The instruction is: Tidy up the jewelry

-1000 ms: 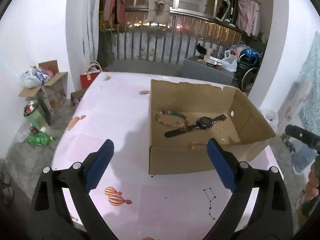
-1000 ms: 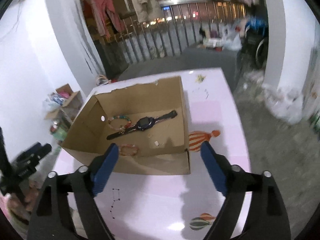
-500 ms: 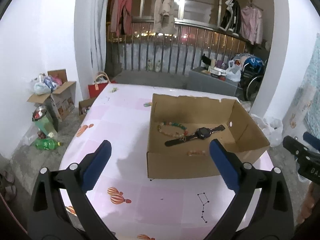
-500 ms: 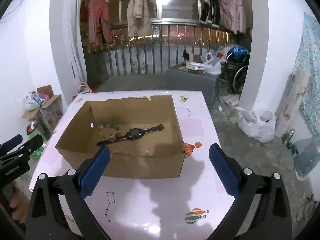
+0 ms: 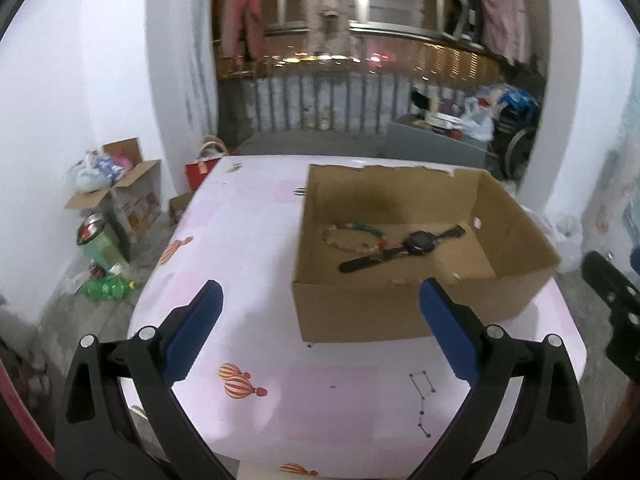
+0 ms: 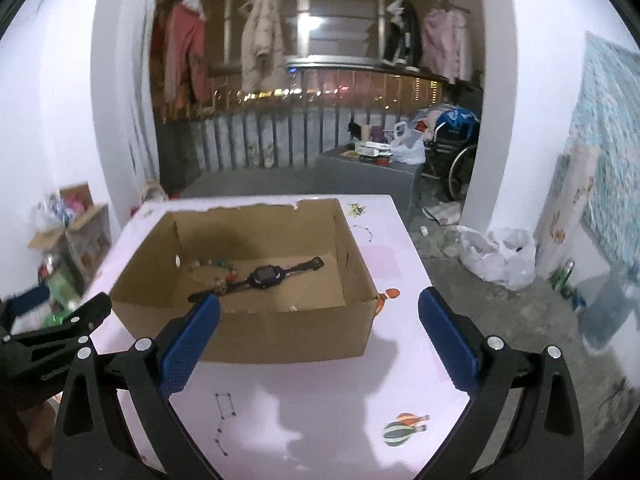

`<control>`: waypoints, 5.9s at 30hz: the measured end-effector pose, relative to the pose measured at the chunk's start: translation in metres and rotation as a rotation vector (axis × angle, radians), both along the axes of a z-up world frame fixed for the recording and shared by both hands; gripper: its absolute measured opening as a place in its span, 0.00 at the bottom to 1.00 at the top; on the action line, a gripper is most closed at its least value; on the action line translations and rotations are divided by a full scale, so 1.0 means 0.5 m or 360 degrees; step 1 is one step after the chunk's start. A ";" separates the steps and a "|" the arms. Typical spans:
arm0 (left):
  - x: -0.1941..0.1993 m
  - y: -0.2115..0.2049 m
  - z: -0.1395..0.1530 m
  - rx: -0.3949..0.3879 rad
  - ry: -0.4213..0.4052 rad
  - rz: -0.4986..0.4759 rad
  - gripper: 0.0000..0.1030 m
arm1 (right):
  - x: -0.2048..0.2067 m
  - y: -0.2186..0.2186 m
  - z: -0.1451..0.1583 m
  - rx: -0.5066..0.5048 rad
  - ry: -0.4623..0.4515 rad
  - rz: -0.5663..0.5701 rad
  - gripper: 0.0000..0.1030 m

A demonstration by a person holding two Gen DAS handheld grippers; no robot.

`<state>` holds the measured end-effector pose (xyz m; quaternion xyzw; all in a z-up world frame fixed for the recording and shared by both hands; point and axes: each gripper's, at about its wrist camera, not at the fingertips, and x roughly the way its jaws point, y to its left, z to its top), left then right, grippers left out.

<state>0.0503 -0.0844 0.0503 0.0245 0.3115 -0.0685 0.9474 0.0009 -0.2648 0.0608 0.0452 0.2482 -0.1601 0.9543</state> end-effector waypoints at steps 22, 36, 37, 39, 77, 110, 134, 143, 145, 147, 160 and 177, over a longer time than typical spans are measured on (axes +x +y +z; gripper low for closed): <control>0.026 -0.001 -0.017 0.0039 0.0135 0.0016 0.92 | 0.037 -0.008 -0.017 -0.0034 0.0135 -0.0002 0.94; 0.039 -0.005 -0.033 0.0041 0.0229 -0.0010 0.92 | 0.050 -0.010 -0.031 0.0020 0.0208 0.0002 0.94; 0.040 -0.006 -0.033 0.0041 0.0231 -0.0012 0.92 | 0.051 -0.011 -0.031 0.0020 0.0210 0.0002 0.94; 0.038 -0.009 -0.032 0.0040 0.0233 -0.0020 0.92 | 0.051 -0.011 -0.031 0.0017 0.0208 -0.0001 0.94; 0.040 -0.002 -0.043 0.0065 0.0265 0.0055 0.92 | 0.045 -0.034 -0.058 0.0039 0.0275 -0.0060 0.94; 0.031 0.041 -0.039 0.0075 0.0212 0.0075 0.92 | 0.041 -0.035 -0.042 0.0012 0.0261 -0.0067 0.94; 0.034 0.042 -0.046 0.0076 0.0246 0.0062 0.92 | 0.041 -0.032 -0.041 0.0017 0.0271 -0.0060 0.94; 0.034 0.042 -0.045 0.0079 0.0248 0.0065 0.92 | 0.040 -0.031 -0.042 0.0016 0.0274 -0.0052 0.94; 0.035 0.042 -0.045 0.0078 0.0248 0.0064 0.92 | 0.040 -0.031 -0.043 0.0015 0.0275 -0.0051 0.94; 0.035 0.042 -0.045 0.0077 0.0248 0.0064 0.92 | 0.041 -0.030 -0.043 0.0016 0.0275 -0.0052 0.94; 0.037 0.044 -0.045 0.0083 0.0261 0.0064 0.92 | 0.042 -0.029 -0.044 0.0010 0.0277 -0.0046 0.94; 0.038 0.045 -0.045 0.0083 0.0266 0.0061 0.92 | 0.043 -0.032 -0.048 0.0015 0.0283 -0.0040 0.94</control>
